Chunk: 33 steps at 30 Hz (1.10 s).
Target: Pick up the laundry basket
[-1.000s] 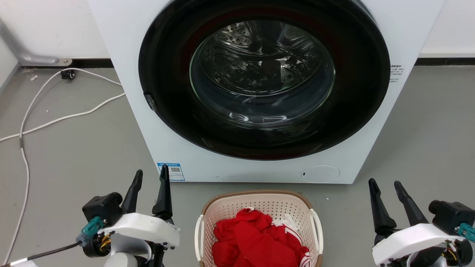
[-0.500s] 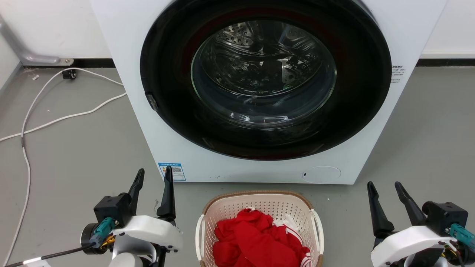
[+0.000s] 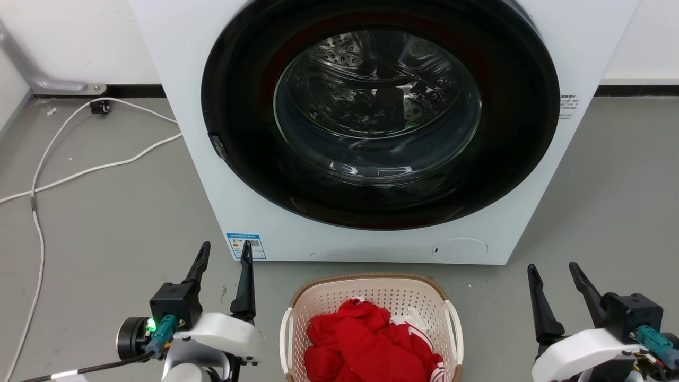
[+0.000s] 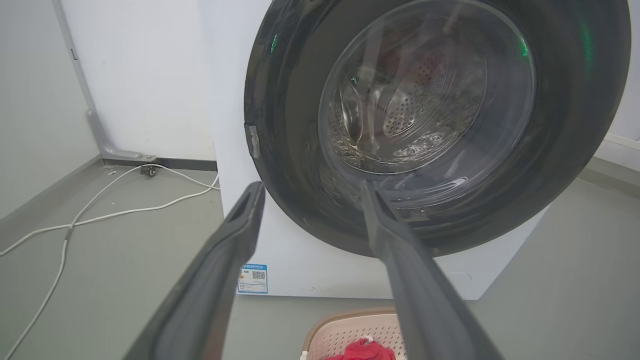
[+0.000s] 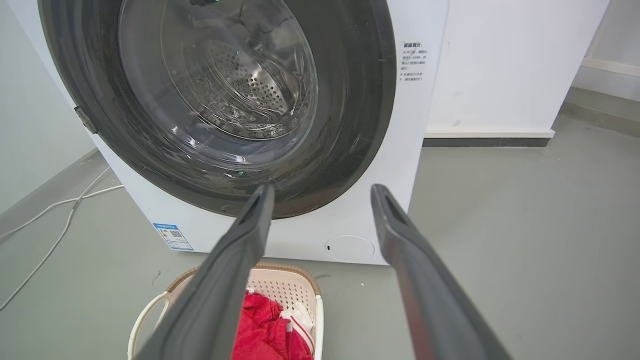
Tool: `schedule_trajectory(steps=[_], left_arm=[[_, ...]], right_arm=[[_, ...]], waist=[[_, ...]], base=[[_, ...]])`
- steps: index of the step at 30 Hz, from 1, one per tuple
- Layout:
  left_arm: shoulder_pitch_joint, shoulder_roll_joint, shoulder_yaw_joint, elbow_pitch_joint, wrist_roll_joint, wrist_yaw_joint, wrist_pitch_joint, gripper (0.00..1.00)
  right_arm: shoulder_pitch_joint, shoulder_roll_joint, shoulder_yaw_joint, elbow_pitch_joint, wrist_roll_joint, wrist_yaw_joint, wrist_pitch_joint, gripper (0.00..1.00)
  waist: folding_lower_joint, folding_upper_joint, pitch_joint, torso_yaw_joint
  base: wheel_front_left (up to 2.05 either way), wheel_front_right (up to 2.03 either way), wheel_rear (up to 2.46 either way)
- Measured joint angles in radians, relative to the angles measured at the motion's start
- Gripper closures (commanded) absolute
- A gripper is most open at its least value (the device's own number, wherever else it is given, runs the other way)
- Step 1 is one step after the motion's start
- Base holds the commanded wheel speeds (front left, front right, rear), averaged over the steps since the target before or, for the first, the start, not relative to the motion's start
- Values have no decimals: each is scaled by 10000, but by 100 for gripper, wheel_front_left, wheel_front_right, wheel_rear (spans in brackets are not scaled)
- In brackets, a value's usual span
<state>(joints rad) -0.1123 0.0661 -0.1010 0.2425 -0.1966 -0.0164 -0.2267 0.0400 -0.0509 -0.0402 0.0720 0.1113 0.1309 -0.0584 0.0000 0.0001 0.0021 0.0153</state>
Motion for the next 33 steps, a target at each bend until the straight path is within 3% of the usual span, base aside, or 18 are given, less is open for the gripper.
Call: schedule_trajectory(steps=[19, 33], left_arm=[[-112, -38, -25, 188, 1225, 178, -336, 0], [-112, -67, 48, 263, 1137, 205, -362, 0]], right_arm=[[54, 0, 15, -370, -1308, 0, -284, 0], [55, 0, -58, -349, -1212, 2, -291, 0]], waist=[[0, 0, 6, 47], [0, 0, -8, 37]], base=[[0, 0, 0], [0, 0, 0]])
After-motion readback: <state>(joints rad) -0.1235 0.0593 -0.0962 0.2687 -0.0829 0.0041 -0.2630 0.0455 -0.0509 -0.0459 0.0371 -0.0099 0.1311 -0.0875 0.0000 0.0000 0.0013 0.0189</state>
